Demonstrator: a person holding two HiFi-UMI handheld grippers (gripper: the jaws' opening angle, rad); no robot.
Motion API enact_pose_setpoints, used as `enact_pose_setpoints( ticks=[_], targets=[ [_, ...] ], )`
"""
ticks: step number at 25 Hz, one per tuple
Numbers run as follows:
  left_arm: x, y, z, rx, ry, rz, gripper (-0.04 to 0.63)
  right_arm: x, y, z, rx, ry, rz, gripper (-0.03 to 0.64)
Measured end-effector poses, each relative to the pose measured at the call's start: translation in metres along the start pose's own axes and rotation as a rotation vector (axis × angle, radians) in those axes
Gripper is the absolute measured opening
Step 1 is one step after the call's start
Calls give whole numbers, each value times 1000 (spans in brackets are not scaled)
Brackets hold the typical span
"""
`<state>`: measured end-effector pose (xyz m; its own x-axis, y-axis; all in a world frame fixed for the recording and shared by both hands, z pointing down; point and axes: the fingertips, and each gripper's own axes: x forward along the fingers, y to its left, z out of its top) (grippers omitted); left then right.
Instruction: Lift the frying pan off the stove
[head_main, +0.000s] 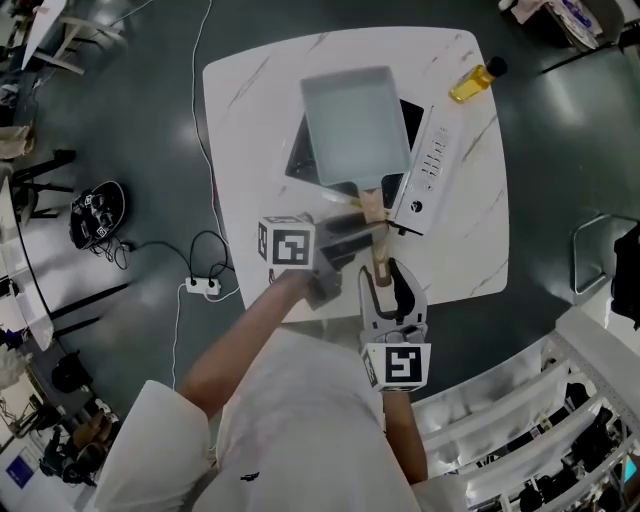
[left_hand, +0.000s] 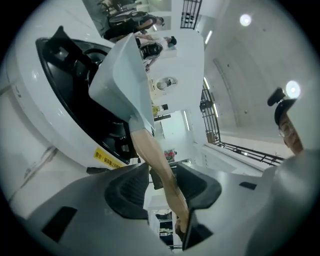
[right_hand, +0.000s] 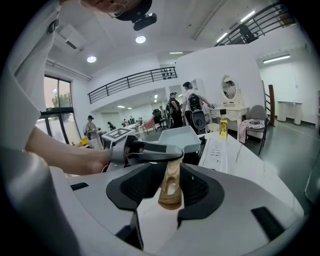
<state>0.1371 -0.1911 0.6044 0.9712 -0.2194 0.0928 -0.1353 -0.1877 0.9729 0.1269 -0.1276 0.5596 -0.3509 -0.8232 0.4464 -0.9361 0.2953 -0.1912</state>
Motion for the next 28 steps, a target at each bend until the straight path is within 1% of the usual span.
enact_pose_setpoints(
  ticks=[6,10,11,12,21,25,28],
  targets=[
    [2,-1,-1,-76,-24,-36,138,0,-6,-3,-23,5,-29,163],
    [1,2,-1,-74,-26,-31,135,5,-9,-17,-26,71,-48,167],
    [1,2,-1,-71,-29,-27,135,5,-11,-19,-27,78,-56,156],
    [2,1,-1,-68,-31,-24,135,4,-13,-20,-29,79,-66,123],
    [3,-11,-11,-86,-45,-30,128,-11,-13,-15,-6,56,-79,117],
    [1,-22,-13,-109,-80,-58,129,-20,-11,-7,-24,40,-77,115],
    [0,-29,-15,-106,-92,-66,129,-26,-10,-4,-40,30,-70,115]
  ],
)
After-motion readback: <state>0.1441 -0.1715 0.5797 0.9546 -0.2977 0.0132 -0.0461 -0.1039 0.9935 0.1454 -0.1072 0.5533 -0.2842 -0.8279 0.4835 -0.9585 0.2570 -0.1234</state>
